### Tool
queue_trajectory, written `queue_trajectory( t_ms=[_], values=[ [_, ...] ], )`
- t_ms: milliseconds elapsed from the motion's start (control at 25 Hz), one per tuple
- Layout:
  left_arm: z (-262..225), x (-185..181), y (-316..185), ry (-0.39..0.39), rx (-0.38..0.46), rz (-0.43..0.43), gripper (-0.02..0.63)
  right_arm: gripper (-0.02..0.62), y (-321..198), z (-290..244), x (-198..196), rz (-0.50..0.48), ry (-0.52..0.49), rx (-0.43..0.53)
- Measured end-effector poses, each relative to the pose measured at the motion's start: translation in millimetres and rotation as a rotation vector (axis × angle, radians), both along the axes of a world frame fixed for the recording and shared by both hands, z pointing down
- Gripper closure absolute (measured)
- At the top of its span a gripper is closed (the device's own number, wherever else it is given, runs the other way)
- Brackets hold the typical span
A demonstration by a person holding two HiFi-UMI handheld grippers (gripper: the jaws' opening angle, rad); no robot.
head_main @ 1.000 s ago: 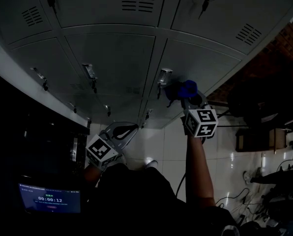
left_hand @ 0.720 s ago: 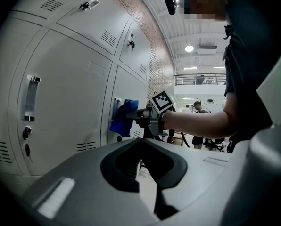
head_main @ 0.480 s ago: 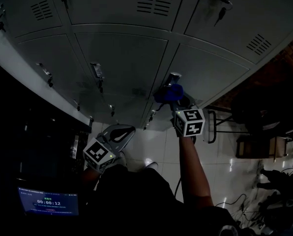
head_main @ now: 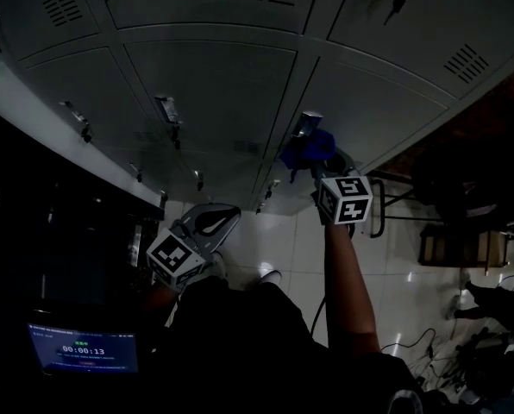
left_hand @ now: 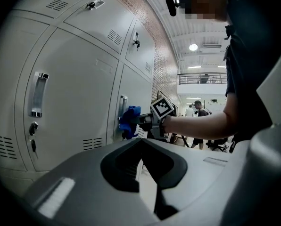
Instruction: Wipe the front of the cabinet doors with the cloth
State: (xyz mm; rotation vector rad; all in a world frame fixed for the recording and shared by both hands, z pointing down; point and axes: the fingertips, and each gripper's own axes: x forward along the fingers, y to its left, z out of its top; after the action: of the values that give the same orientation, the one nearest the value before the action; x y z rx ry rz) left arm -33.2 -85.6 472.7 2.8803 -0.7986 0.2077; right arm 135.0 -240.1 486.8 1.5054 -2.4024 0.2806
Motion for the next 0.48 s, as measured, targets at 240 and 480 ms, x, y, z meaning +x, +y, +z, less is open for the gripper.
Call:
queue_trajectory(
  t_ms=[240,480],
  values=[
    [0,12,0,-0.007,-0.002,0.023,0.6,0.515,5,4,43,0.073,0.031,-0.004],
    [3,21,2,-0.016,-0.005,0.037,0.6,0.515,11,8,112,0.188,0.052,-0.011]
  ],
)
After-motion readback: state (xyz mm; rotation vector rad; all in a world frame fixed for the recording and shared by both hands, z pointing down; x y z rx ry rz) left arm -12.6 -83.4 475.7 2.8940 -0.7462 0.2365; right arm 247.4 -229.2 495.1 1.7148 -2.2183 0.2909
